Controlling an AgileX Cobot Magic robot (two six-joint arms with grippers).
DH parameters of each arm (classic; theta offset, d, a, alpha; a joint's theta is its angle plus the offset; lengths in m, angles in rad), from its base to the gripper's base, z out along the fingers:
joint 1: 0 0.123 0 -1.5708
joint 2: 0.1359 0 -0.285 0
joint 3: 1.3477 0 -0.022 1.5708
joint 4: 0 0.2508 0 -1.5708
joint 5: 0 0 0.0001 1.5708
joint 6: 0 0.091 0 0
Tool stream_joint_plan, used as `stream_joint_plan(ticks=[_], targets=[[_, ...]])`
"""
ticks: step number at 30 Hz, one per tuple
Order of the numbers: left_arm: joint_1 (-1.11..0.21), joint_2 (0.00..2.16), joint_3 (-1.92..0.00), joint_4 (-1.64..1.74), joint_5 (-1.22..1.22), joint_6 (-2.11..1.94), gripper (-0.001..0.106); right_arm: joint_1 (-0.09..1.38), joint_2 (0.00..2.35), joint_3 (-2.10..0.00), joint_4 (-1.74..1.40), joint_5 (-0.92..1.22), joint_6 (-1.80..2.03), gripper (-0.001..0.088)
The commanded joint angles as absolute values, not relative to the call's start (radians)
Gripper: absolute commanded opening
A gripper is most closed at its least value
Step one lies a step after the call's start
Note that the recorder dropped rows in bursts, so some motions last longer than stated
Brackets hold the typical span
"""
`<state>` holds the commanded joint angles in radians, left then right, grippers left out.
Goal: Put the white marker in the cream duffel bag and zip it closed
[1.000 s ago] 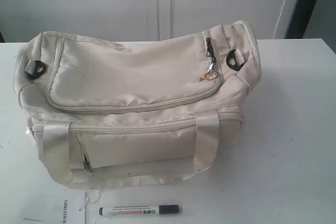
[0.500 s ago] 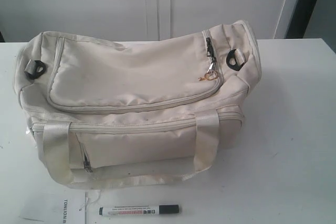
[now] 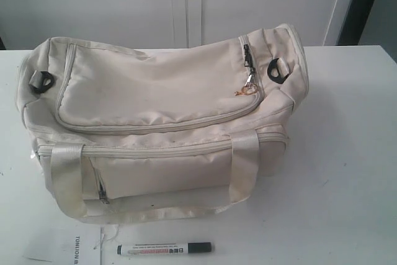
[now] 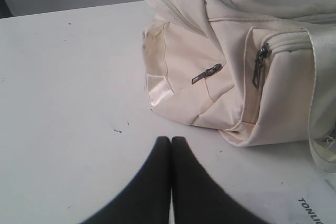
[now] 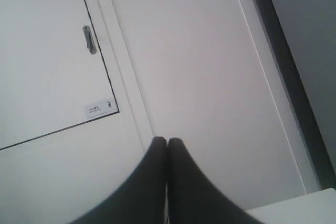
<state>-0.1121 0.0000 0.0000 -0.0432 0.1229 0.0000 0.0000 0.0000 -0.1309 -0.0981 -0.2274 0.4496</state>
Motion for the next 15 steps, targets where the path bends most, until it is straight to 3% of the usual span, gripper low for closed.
stream_joint_plan(ticks=[15], targets=[[-0.112,0.000,0.000,-0.043,0.125,0.000,0.000,0.000,0.528,-0.663,-0.172,0.279,0.248,0.0000]])
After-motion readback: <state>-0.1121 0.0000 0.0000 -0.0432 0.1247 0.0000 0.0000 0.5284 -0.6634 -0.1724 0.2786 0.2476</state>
